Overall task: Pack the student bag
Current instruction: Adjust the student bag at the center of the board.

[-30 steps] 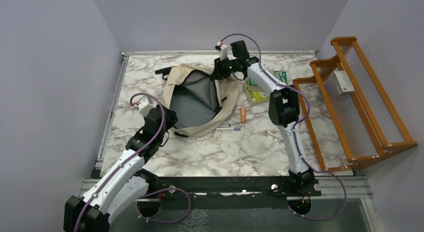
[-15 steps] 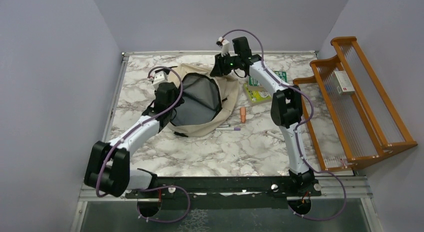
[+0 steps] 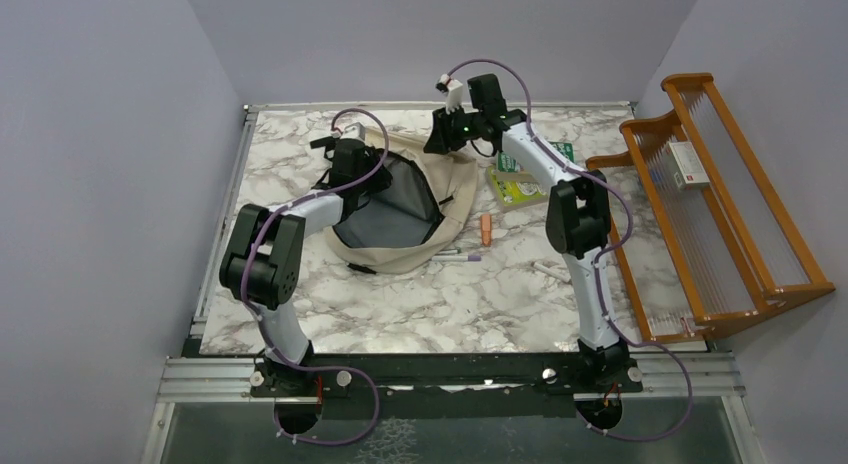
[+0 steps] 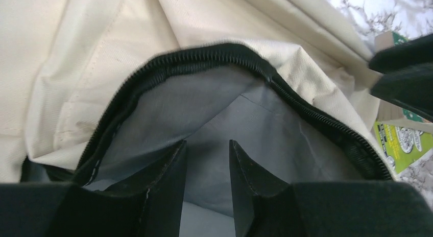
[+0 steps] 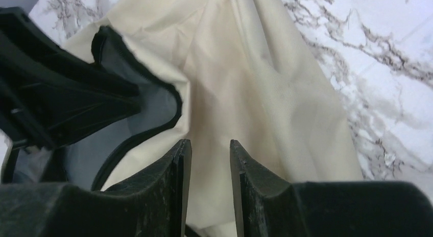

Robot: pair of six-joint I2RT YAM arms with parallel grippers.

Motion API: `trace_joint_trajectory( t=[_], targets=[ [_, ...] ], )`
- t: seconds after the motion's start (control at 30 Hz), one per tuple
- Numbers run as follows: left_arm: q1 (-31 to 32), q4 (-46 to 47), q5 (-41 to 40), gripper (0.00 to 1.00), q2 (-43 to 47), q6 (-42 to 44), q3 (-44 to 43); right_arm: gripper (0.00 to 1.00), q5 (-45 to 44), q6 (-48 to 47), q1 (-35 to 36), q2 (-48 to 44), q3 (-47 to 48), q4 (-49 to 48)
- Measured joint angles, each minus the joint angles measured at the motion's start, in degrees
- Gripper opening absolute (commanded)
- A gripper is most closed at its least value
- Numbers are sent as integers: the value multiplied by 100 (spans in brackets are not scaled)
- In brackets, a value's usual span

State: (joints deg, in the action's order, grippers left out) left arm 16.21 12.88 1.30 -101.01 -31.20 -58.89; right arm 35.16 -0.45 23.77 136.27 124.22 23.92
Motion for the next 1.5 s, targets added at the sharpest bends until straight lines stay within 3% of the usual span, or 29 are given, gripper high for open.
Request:
trace_joint_trajectory(
  t=[0.33, 0.57, 0.77, 0.97, 1.2, 1.5],
  targets=[
    [-37, -15, 299, 36, -446, 2, -426, 41, -205, 728, 105, -2177, -2181, -715],
    [-50, 7, 374, 36, -553, 48, -743, 33, -439, 1379, 942, -3276, -3668, -1731],
    [-96, 13, 439, 36, -688, 63, -743, 31, -603, 1786, 1331, -2905, -4358, -2015],
    [-116, 11, 450, 36, -695, 142, -743, 30, -1709, 1886, 1266, -2481, -4459, -2004],
    [-164, -63, 374, 36, -754, 538, -817, 30, -2675, 1639, 997, -1886, -3720, -1593],
    [-387, -420, 55, 37, -1327, 1460, -1762, 31, -2798, 1497, 409, -1552, -3458, -1300]
  ],
)
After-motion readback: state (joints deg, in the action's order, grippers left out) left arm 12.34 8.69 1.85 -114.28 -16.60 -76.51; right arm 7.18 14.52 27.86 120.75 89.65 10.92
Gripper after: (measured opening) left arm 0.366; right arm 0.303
